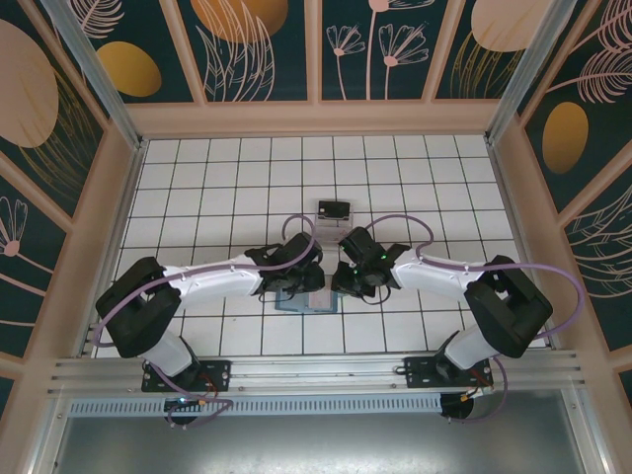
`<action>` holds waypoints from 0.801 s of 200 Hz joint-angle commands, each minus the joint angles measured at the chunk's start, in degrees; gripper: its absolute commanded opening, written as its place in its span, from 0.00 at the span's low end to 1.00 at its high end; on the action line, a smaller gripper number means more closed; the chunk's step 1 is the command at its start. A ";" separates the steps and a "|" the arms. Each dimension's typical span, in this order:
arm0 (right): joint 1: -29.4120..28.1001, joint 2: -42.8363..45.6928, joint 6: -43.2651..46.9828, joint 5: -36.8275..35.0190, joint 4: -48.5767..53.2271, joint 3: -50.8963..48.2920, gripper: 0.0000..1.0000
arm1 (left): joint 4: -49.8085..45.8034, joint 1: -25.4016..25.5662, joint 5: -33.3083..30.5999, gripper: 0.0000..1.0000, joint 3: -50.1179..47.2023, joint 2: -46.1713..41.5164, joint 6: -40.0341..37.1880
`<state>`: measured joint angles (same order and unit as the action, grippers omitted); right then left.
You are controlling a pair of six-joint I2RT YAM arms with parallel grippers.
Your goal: Take the credit cards out of the card holder
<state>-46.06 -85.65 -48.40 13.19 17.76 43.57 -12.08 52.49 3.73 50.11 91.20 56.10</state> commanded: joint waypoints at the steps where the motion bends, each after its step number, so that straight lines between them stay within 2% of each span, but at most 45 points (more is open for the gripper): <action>1: 0.01 -0.89 -0.12 0.25 -0.88 0.31 0.22 | 5.13 -1.96 4.89 0.24 -2.93 0.21 0.31; 40: -0.95 -3.66 -0.41 0.26 -1.40 1.84 0.22 | 7.15 -2.83 7.04 0.23 -3.73 1.03 0.03; 160: -1.90 -6.15 -0.80 -1.87 -0.11 3.91 0.22 | 4.44 -3.14 5.00 0.23 -6.02 0.88 -0.86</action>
<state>-47.42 -91.35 -48.60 13.13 16.51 45.63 -6.42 49.80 9.98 45.30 93.23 56.10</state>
